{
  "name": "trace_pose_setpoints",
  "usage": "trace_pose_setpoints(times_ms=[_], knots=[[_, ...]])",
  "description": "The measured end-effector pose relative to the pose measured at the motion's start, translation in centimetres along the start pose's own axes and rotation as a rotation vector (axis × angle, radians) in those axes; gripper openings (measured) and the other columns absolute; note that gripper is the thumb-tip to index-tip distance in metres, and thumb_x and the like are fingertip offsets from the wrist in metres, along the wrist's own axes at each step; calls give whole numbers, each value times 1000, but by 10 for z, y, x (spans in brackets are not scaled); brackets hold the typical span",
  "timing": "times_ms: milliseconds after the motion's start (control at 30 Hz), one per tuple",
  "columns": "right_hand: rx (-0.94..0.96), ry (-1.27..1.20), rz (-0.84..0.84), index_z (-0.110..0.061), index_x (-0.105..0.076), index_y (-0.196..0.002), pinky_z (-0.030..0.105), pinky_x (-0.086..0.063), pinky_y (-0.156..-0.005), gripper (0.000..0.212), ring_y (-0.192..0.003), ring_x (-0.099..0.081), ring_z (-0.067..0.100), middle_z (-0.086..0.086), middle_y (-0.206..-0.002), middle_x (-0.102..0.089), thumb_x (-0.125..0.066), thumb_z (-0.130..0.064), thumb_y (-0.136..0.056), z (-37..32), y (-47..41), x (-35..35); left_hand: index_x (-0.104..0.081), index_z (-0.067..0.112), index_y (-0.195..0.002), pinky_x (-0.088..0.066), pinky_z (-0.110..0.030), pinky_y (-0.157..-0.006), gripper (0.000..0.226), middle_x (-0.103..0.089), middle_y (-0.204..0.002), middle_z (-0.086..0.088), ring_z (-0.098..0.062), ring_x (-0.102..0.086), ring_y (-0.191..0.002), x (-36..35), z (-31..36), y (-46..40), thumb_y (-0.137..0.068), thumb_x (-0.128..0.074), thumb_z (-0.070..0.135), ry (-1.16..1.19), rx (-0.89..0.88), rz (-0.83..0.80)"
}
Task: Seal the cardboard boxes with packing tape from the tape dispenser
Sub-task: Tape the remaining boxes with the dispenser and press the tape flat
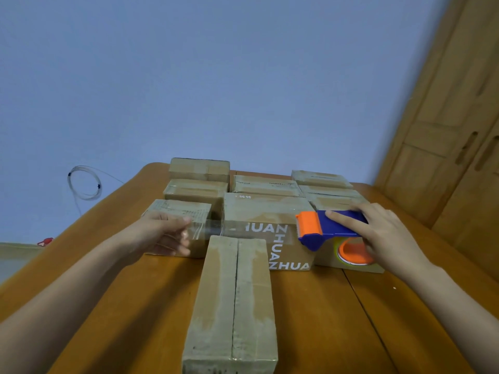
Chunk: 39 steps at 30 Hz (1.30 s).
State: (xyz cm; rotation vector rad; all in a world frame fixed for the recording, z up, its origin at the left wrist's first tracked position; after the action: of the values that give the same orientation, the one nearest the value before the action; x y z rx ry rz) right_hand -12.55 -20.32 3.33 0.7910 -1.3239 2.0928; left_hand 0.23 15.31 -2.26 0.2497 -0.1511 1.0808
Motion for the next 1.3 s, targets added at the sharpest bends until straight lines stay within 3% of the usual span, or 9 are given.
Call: trace_pose_setpoints(times_ms=[100,200,533,733,867,1000,1100,1300], knots=[[11,19,-22,-31,-43,-135,44,-50,-69,97,-92,-61,36,17,-105,-63,-83,8,-56,-2,1,-7,-64,9,-67,-58,-31,-67,31,-68,-74,-16,-29,-70,-71,-2,-1,-6,-86,-61,33,-34,-23,42],[-7,24,-9,-29,-45,-134,46,-52,-68,98,-91,-63,39,18,-105,-64,-84,9,-53,-3,1,-7,-62,8,-68,-57,-28,-62,32,-66,-69,-15,-24,-67,-63,-2,-3,-8,-94,-56,27,-33,-38,75],[-72,-21,-79,-30,-44,-137,43,-53,-69,106,-91,-62,32,12,-107,-62,-86,9,-47,-12,23,-31,-56,9,-72,-51,-26,-58,32,-64,-66,-9,-21,-66,-61,-11,-27,-13,-97,-51,28,-16,-47,76],[-146,-128,-148,-34,-32,-146,33,-52,-69,123,-97,-46,17,4,-112,-51,-89,3,-44,-41,50,-66,-55,7,-78,-50,-26,-57,33,-62,-69,-8,-18,-61,-59,-34,-58,-10,-98,-47,32,138,-10,81],[-172,-174,-184,-38,-17,-150,30,-52,-71,132,-97,-52,18,1,-114,-50,-91,-4,-46,-59,52,-85,-57,0,-80,-48,-21,-55,39,-63,-71,-10,-17,-59,-60,-51,-59,-10,-100,-43,30,124,-79,189],[-160,-197,-151,-38,-29,-146,31,-52,-70,121,-93,-59,20,2,-111,-55,-91,-4,-48,-72,44,-89,-57,1,-71,-44,-30,-61,42,-59,-65,-3,-15,-53,-62,-54,-56,-9,-98,-46,31,-30,-192,345],[-172,-201,-135,-36,-29,-145,32,-52,-70,121,-95,-54,19,1,-112,-52,-89,3,-48,-74,41,-89,-58,15,-67,-40,-26,-58,39,-62,-61,5,-3,-52,-56,-55,-57,-9,-98,-47,35,-116,-224,391],[-217,-220,-158,-42,-18,-149,32,-52,-70,131,-97,-51,19,2,-111,-57,-89,3,-48,-78,45,-88,-66,15,-92,-50,-32,-68,29,-70,-85,-4,-18,-65,-79,-62,-73,-13,-100,-46,34,-49,-56,351]])
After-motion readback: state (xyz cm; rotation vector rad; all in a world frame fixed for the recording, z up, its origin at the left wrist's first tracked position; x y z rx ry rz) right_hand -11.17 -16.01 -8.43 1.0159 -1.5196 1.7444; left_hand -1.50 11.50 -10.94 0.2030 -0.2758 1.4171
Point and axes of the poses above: each hand's wrist, its own y-axis away from the middle knuckle, its own x-axis out of the back of the hand, z = x × y, the point moved 7 cm from there along -y, towards the middle knuckle
